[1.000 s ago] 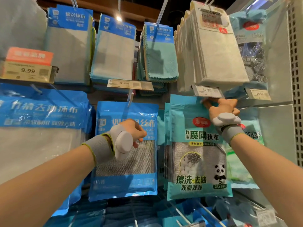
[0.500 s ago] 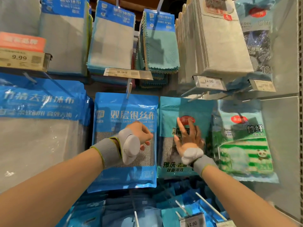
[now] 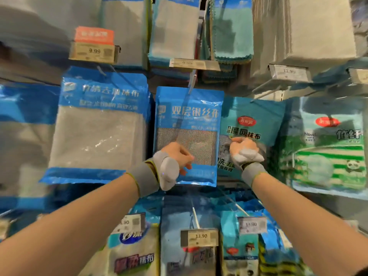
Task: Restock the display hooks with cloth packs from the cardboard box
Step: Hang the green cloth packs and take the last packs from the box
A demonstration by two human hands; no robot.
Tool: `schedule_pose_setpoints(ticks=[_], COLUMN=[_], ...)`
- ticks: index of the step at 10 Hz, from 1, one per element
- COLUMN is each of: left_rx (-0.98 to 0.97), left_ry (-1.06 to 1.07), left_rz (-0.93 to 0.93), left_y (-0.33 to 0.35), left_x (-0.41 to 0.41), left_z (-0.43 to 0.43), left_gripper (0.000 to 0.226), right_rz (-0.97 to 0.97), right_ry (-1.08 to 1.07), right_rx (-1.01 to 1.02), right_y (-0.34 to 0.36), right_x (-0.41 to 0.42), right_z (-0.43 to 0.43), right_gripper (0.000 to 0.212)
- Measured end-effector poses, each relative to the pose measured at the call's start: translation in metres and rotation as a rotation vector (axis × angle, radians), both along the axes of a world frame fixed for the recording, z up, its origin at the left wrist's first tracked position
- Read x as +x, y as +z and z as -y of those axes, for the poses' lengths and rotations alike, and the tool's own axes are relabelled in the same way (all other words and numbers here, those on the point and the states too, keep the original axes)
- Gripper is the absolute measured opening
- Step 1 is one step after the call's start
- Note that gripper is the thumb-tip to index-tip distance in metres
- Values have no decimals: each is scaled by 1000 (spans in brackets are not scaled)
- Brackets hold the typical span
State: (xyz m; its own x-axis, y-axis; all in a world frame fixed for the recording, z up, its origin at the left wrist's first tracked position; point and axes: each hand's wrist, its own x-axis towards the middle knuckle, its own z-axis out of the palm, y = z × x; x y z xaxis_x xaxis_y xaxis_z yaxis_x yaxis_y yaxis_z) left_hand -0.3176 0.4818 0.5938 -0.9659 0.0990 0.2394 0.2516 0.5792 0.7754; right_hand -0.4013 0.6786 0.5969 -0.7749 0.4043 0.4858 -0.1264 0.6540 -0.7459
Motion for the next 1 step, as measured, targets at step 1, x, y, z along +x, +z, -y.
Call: schedule_pose_setpoints(ticks=[1], left_rx=[128], left_ry=[42], left_rz=[-5], left_y=[-15], left_x=[29], left_z=[7], left_gripper=[11], right_rz=[-92], right_ry=[3], right_rx=[-22], right_y=[-12], right_x=[14], right_z=[25], right_gripper=[33])
